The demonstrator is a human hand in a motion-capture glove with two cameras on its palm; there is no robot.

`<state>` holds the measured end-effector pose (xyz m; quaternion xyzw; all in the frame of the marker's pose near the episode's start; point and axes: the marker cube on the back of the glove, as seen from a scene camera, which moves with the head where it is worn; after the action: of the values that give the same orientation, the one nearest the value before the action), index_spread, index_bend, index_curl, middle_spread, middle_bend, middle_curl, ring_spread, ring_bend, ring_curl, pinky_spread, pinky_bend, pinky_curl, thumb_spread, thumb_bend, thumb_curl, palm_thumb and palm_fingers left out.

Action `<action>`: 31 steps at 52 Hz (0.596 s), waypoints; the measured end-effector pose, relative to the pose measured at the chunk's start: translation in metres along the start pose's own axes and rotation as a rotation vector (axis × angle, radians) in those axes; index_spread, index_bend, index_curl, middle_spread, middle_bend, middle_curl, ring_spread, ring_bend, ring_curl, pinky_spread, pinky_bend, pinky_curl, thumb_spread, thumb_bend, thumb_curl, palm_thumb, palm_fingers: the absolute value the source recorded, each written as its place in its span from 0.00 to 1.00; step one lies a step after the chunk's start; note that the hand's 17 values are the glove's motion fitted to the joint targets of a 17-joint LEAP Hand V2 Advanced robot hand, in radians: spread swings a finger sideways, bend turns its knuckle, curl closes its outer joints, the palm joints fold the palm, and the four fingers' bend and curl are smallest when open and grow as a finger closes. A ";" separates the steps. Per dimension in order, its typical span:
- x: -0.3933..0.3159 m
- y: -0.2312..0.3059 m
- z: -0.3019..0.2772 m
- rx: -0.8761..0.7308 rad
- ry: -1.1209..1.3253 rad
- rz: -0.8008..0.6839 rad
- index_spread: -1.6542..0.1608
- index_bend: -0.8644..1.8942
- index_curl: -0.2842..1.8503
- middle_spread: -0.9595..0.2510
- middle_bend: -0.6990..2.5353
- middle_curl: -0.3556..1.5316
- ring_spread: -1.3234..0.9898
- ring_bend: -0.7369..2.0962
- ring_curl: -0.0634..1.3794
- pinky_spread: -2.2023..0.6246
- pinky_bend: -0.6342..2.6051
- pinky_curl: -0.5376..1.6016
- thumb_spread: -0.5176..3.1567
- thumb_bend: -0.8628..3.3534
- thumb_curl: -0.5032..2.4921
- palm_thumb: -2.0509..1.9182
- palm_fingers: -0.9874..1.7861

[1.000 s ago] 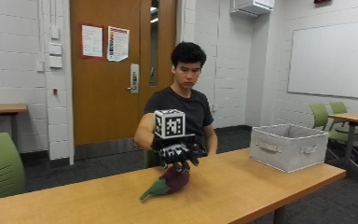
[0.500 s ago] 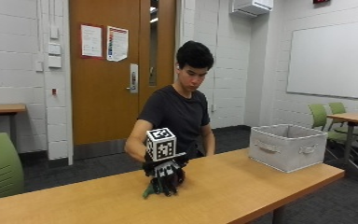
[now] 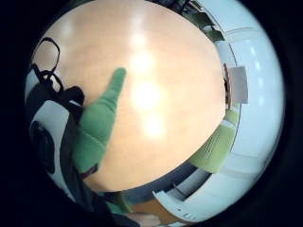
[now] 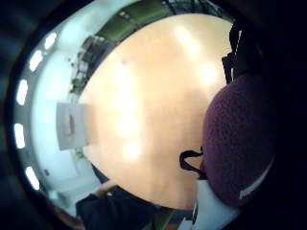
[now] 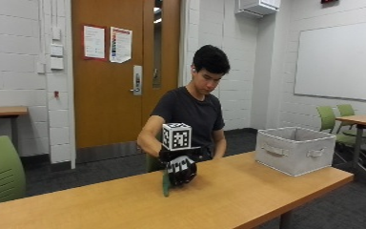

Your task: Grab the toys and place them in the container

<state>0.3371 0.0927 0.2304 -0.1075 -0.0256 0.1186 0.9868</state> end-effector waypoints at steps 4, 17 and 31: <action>-0.021 -0.001 -0.025 0.007 -0.043 -0.018 0.68 0.37 0.47 0.48 0.43 0.49 0.38 0.64 0.35 0.65 0.44 0.41 0.38 0.26 0.35 0.68 0.73; -0.170 -0.005 -0.168 0.256 -0.147 -0.302 0.67 0.37 0.52 0.45 0.44 0.52 0.38 0.64 0.36 0.65 0.44 0.41 0.35 0.25 0.39 0.68 0.71; -0.384 0.017 -0.276 0.368 -0.222 -0.662 0.66 0.36 0.56 0.44 0.44 0.54 0.38 0.66 0.37 0.65 0.46 0.42 0.34 0.24 0.42 0.68 0.70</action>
<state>-0.0184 -0.0404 -0.0523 0.0985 -0.1438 -0.1923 0.9657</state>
